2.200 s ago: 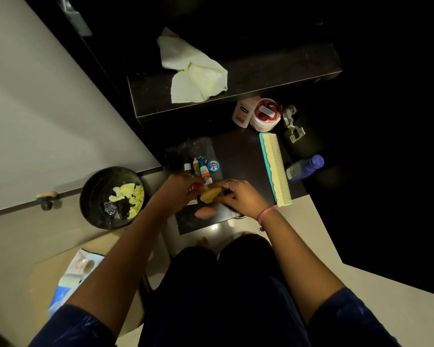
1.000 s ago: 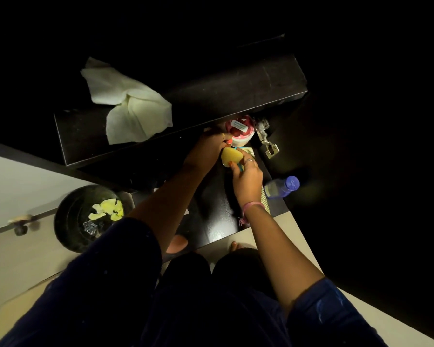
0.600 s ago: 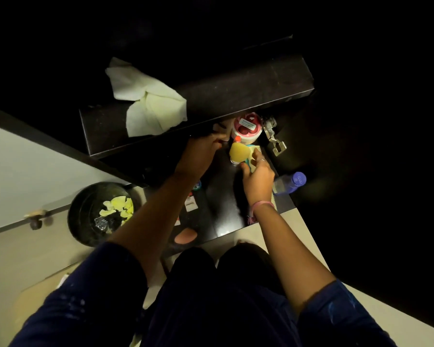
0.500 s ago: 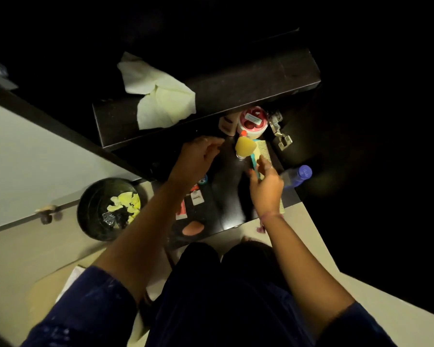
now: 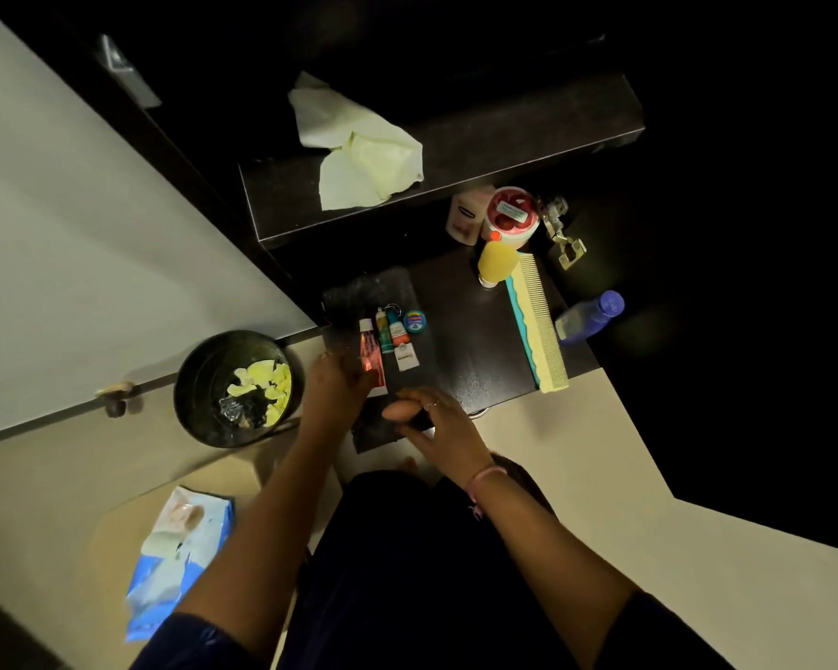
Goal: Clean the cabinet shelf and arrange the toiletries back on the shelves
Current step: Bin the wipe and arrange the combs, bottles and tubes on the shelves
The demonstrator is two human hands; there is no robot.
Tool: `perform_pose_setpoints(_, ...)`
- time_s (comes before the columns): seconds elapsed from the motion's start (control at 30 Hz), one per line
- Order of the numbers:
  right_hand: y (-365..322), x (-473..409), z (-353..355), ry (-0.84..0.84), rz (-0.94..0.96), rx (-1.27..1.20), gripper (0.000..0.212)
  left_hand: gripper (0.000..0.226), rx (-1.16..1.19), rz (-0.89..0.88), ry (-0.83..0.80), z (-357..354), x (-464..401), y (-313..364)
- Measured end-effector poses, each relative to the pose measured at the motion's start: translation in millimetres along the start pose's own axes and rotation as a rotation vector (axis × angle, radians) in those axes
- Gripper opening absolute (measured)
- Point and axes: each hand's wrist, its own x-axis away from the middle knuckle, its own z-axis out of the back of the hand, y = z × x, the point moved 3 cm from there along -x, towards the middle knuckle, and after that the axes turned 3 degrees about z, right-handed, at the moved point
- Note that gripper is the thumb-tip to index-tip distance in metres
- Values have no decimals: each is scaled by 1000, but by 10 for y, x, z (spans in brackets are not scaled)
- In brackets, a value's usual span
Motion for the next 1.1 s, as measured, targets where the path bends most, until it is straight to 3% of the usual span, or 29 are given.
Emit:
perform_pose_setpoints(0.13,87,7,118,138,-58,-87,35,32,-19,2,26,-156,-92,-78)
perform_pose_setpoints(0.3,282,-51,739,717,-277,-239,32,53,-45,14,4,-385,-291,-241)
perform_pose_setpoints(0.4,332,-295,1056,856,-326,-172,37,72,-11,64,48,-538,-432,-375)
perform_pose_setpoints(0.8,369,-776,1156,761,-299,-66,46,43,46,209,38,-532,-368,-246)
perform_pose_setpoints(0.97,370,-426,866,777,-378,-303,49,27,40,191,27,-422,-311,-78)
perform_pose_setpoints(1.1,213,-29,384,507,-319,-556,29,24,166,134,92,-225,-132,103)
